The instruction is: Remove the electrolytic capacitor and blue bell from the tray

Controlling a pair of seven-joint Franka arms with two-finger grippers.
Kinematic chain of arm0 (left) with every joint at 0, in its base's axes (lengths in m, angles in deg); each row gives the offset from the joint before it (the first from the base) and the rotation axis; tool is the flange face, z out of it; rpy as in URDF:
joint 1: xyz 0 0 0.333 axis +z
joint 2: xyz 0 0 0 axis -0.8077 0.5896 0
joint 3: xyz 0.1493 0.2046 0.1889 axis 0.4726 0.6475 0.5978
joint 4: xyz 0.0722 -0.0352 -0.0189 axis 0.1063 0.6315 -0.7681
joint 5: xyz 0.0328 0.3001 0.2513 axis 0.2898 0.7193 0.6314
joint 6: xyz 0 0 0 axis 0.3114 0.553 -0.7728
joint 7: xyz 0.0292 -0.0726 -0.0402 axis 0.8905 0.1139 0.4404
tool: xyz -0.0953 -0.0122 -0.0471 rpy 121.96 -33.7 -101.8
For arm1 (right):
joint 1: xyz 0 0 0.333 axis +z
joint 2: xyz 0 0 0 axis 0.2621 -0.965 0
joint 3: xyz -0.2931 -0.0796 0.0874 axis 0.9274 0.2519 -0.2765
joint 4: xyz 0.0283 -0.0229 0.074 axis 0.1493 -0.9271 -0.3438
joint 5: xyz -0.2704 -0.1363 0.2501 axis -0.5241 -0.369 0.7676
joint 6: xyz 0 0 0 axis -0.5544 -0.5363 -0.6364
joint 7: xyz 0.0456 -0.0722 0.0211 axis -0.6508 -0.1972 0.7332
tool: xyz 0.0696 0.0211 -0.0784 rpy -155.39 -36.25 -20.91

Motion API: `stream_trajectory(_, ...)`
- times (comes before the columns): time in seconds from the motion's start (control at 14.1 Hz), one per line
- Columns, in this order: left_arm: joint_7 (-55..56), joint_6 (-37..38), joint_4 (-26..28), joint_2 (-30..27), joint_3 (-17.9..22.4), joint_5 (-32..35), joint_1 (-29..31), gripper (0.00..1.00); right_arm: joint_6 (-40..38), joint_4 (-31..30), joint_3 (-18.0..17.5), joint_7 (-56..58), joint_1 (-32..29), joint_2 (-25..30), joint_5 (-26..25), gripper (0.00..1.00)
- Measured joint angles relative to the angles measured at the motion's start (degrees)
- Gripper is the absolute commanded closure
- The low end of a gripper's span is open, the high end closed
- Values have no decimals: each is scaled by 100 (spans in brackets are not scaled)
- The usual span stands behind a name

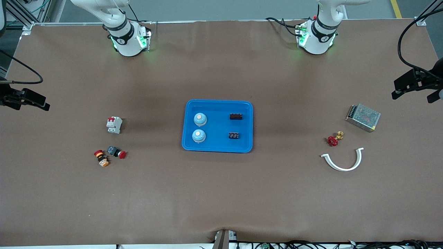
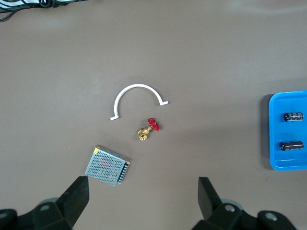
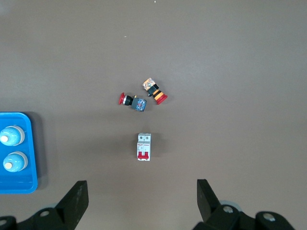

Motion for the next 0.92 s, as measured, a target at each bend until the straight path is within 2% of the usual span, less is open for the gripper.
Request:
stream_trajectory(0.43,314,-7,42,257,0,45,0,0,0,5,4,-1,-3,0,0,0)
stream_trajectory(0.92,1575,-74,63,739,-297,115,-131,0,-51,11,26,-1,-17,0,1,0)
